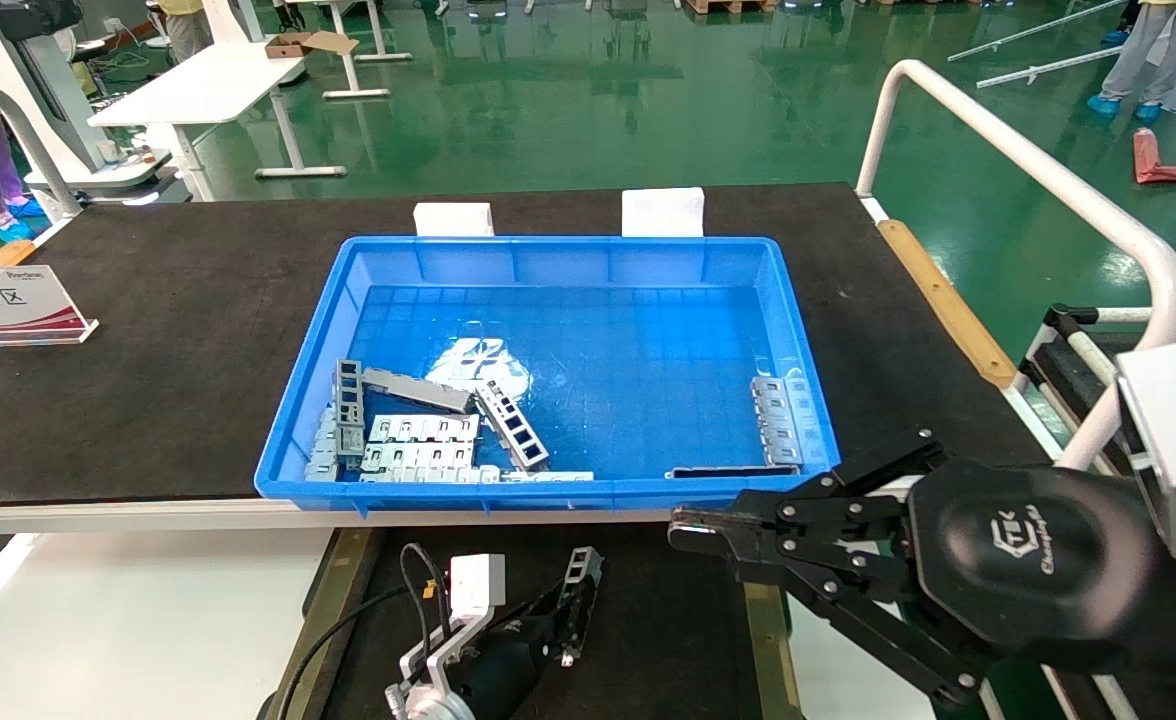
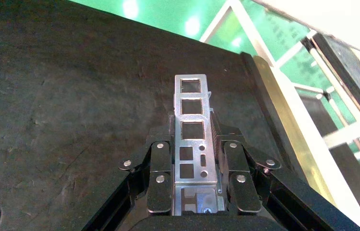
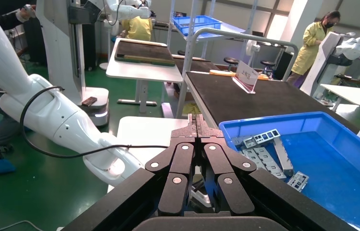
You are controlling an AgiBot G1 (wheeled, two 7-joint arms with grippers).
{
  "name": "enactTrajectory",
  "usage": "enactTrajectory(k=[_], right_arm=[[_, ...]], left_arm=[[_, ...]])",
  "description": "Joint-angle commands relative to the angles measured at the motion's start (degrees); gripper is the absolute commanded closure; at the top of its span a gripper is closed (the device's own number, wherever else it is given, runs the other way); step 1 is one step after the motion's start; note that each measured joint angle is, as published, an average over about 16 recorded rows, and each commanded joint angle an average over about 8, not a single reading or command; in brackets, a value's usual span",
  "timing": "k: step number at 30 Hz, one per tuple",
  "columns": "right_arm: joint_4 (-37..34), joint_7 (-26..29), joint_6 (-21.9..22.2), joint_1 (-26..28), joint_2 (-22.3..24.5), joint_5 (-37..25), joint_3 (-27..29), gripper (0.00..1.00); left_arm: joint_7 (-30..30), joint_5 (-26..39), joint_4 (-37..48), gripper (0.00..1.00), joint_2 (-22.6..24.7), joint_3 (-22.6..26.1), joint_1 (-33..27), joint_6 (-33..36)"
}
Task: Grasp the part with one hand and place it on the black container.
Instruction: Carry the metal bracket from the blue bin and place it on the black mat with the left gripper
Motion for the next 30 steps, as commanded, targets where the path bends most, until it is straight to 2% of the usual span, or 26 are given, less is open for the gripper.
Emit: enactTrajectory(k=[1,9,21,22,23,28,30], right_arm=[[0.00,0.00,0.00,0.00,0.00,0.00,0.00,1.00],[0.00,-0.01,0.01,0.00,0.01,0.01,-0.02,1.00],[0.00,-0.02,0.02,0.01,0.02,0.03,-0.04,0.99],[0.00,-0.02,0.02,0.01,0.02,0.03,-0.04,0.94],[0.00,-0.02,0.02,0.01,0.02,0.03,-0.04,0.83],[0.00,-0.03,0.02,0.01,0.02,0.03,-0.05,0.21],[0.00,-0.03,0.02,0.01,0.02,0.04,-0.05,0.01]], left_arm=[[0.21,-0.06,0.18,1.00,0.99,-1.02,0.32,-1.15],[0.64,0.03,1.78,1.00,2.80,-2.66,0.52,-2.62],[-0.95,-1.57,3.65,1.00,3.47,-1.98,0.20,-4.57],[-1.11,-1.69,3.73,0.97,3.48,-1.87,0.17,-4.71],[-1.28,-1.82,3.81,0.90,3.49,-1.77,0.15,-4.85],[-2.07,-2.30,3.97,0.28,3.49,-1.34,0.15,-5.41],[-2.36,-2.42,3.95,0.07,3.49,-1.21,0.21,-5.56]])
